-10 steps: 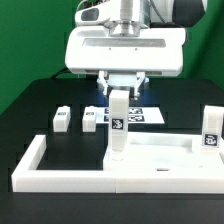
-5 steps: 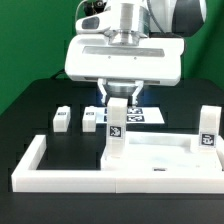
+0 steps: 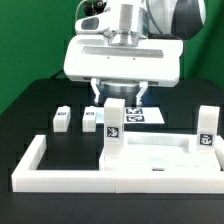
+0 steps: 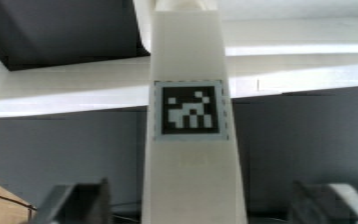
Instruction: Assemble desk
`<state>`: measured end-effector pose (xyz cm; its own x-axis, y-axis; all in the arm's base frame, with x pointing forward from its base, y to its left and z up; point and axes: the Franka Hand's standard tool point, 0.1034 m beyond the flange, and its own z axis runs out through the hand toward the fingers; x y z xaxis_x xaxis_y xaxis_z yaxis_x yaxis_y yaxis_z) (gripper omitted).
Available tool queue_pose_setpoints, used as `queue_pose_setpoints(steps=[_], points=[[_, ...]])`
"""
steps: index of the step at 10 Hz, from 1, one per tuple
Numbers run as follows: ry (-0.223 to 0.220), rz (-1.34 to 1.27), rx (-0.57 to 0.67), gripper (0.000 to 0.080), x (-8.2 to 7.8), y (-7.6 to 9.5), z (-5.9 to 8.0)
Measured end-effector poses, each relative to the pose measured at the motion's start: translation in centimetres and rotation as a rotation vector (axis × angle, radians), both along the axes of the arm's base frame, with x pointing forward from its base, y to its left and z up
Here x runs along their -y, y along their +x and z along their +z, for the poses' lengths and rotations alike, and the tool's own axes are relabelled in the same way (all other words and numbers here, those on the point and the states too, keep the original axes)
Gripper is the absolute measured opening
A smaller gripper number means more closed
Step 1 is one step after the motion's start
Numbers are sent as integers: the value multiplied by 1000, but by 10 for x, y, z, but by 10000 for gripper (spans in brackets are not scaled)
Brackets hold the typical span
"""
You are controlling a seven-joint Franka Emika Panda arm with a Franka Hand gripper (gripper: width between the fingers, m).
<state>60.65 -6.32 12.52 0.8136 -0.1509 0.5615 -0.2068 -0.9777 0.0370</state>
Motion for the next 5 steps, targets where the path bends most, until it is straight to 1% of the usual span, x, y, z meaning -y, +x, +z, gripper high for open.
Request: queue_pose_setpoints(steps=[1,2,3,5], points=[[0,0,0,607,0,0,0],[0,0,0,607,0,0,0],[0,0,0,641,0,0,0],[0,0,0,648,0,0,0]])
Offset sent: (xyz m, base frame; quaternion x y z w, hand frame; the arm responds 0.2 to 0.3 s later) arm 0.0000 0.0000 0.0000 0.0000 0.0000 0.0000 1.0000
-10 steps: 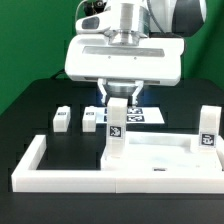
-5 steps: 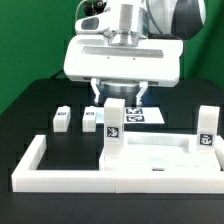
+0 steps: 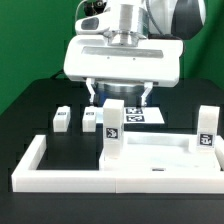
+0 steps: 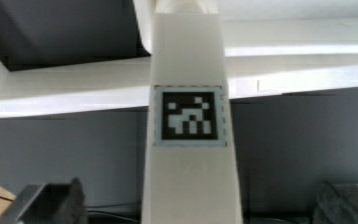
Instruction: Assemble desk
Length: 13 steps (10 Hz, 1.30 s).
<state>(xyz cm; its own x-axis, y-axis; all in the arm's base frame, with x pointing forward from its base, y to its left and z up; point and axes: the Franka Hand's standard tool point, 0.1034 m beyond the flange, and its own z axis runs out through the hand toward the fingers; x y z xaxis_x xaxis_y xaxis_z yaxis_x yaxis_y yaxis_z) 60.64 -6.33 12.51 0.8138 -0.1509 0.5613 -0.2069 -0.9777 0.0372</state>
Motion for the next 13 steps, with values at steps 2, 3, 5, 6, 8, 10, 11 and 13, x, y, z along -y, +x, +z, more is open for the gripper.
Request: queue_pose_setpoints(steps=[2,3,5,6,8,10,11,13], points=[[61,4,-91,649,-6,1,-1],[98,6,-124,649,-7,9,12],[135,0,-177,649,-3,18,14],[151,-1,-217,649,-2,18,7],[204,10,-379,649,-1,11,-5],[237,8,-538,649,1,13,-3],[243,5,-568,649,1,18,-4],[245,1,-572,525,0,21,-5]])
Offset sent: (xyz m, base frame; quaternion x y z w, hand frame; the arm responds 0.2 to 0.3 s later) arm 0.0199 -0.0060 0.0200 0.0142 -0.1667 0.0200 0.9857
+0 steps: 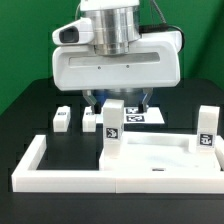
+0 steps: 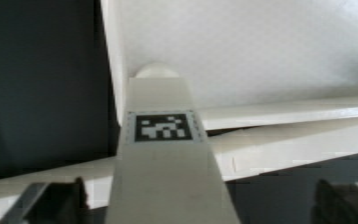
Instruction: Assemble desk
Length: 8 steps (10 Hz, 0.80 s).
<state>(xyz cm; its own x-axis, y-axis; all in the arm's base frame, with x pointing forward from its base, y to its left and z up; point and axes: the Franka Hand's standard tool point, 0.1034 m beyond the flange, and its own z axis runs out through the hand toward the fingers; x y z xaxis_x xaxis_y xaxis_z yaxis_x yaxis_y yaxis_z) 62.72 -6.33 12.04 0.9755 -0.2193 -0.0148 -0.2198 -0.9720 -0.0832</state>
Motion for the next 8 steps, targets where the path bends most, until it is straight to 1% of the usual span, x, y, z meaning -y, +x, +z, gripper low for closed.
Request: queue_pose_setpoints(steps=[1,2,3,7,8], points=[[0,-10,-2,374,0,0,0],[0,-12,-2,374,0,0,-1],[2,-62,-6,290,0,0,-1],[3,-360,-34,290,-1,-1,-3],[4,-515,-50,290,-4,-1,-4]])
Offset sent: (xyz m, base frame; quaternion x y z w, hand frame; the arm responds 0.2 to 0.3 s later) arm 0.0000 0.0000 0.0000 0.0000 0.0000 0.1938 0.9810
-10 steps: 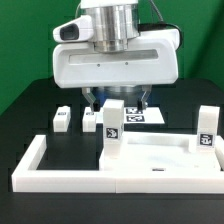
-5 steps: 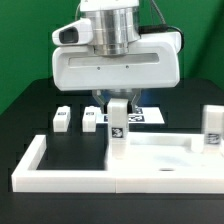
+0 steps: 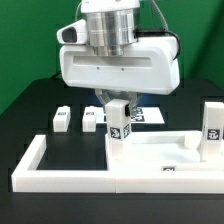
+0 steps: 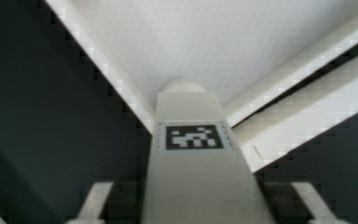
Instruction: Assemble desk
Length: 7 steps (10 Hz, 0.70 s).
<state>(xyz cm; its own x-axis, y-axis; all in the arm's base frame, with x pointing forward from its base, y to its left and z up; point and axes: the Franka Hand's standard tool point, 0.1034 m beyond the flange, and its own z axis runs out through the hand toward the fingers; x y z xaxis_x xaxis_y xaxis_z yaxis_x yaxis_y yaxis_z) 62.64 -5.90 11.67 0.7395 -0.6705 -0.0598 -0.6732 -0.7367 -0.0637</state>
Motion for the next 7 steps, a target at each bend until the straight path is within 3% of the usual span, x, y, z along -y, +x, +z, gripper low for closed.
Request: queue_pose_setpoints(steps=[3,7], points=[[17,-410,-31,291,-4,4,0],[109,-925,-32,291,-15,11,-2]])
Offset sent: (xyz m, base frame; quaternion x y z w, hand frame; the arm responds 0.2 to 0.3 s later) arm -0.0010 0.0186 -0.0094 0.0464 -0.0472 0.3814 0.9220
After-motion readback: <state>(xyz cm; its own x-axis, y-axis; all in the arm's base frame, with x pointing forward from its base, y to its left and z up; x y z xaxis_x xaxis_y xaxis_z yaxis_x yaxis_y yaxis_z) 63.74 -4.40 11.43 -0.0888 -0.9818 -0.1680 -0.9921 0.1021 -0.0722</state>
